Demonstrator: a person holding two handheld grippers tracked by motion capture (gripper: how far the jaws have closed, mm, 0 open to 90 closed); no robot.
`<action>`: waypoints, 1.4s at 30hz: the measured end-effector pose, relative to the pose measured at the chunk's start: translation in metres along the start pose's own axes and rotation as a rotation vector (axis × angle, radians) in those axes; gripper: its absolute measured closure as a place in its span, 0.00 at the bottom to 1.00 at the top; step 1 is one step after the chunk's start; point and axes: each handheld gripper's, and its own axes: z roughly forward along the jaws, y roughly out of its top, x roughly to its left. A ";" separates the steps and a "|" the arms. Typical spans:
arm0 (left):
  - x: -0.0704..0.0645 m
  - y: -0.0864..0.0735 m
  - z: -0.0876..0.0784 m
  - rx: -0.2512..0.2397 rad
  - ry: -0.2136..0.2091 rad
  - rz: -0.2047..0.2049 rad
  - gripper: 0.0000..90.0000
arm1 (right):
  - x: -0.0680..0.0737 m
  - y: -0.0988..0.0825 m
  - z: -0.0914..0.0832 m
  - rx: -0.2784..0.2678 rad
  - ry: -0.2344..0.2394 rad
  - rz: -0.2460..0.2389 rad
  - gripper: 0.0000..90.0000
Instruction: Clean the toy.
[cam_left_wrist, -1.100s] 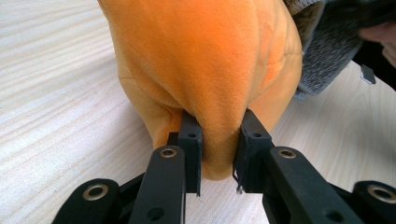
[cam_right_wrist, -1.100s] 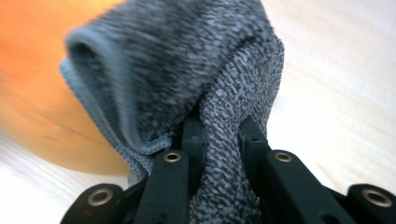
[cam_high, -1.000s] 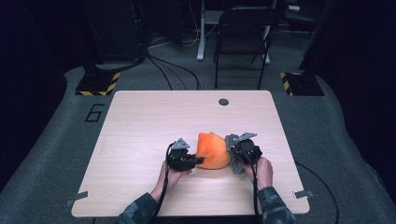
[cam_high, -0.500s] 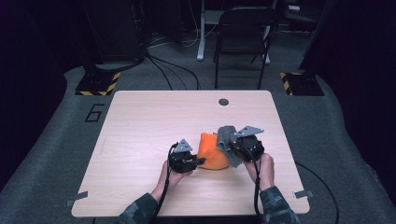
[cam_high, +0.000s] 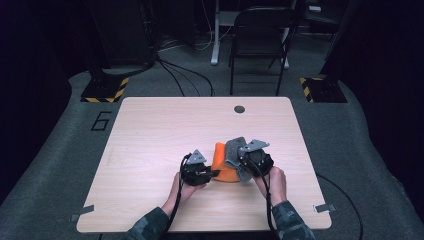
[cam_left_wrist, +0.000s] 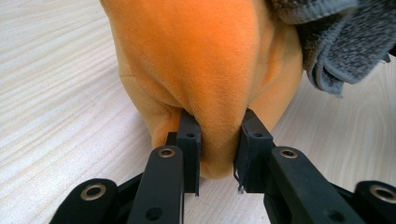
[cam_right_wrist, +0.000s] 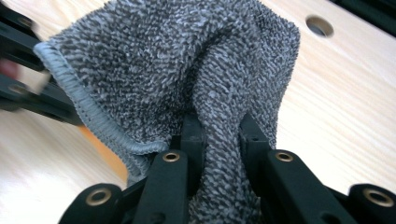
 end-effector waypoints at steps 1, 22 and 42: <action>0.000 0.000 0.000 0.000 0.000 0.001 0.82 | 0.000 0.000 0.000 0.000 0.000 0.000 0.85; 0.001 -0.001 0.000 -0.008 0.003 -0.001 0.82 | -0.051 -0.040 0.030 0.156 -0.048 0.149 0.86; 0.001 -0.001 0.002 0.007 0.015 0.029 0.81 | 0.016 0.011 0.007 -0.072 0.097 -0.019 0.86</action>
